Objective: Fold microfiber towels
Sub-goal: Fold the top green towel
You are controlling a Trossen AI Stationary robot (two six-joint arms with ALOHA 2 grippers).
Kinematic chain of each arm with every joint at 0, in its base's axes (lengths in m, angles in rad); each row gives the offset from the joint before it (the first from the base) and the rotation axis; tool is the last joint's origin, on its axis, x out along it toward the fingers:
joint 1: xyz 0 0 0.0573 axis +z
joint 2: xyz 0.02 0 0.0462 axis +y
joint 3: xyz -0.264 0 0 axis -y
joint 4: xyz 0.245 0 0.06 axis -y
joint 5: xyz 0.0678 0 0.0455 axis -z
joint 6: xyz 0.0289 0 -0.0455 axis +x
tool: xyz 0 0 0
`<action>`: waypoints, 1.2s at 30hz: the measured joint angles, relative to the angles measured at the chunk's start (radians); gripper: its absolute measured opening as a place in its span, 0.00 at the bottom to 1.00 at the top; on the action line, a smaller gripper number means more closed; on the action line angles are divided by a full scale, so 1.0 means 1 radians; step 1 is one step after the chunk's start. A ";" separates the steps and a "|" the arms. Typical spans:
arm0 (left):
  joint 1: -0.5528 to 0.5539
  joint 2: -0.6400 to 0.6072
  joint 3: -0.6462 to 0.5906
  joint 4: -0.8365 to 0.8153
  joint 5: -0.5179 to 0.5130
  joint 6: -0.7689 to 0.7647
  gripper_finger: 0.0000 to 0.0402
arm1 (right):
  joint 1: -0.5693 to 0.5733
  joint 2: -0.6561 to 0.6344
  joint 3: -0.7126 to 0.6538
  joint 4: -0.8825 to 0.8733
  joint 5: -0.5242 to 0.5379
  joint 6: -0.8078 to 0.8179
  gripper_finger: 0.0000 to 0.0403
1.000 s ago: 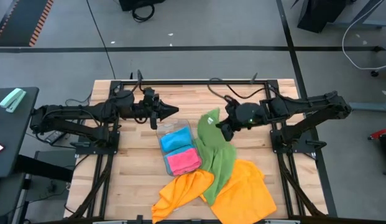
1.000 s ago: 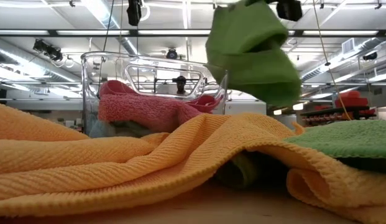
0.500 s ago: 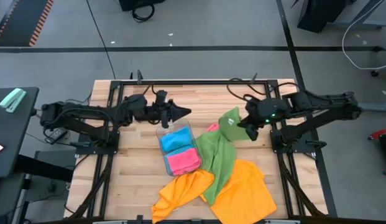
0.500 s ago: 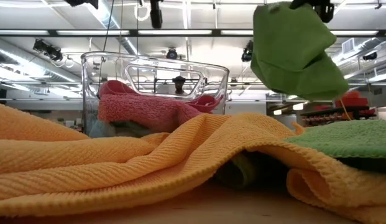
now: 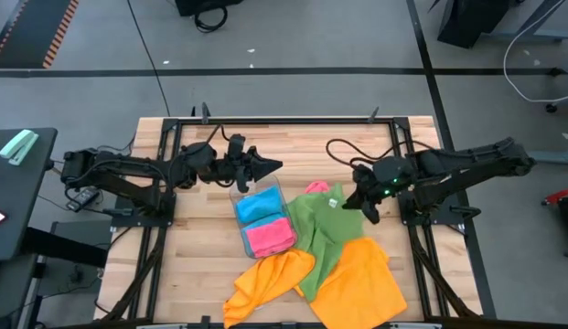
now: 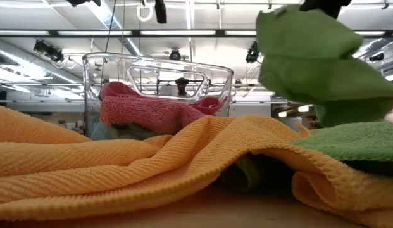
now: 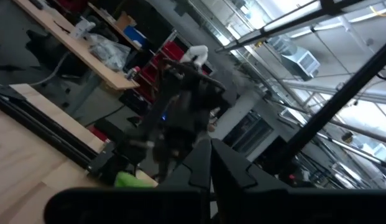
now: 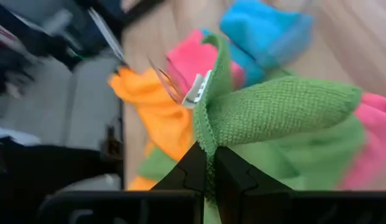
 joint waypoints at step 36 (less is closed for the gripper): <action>0.009 -0.001 0.000 -0.072 -0.023 -0.009 0.06 | 0.038 0.155 -0.118 0.112 -0.041 0.134 0.43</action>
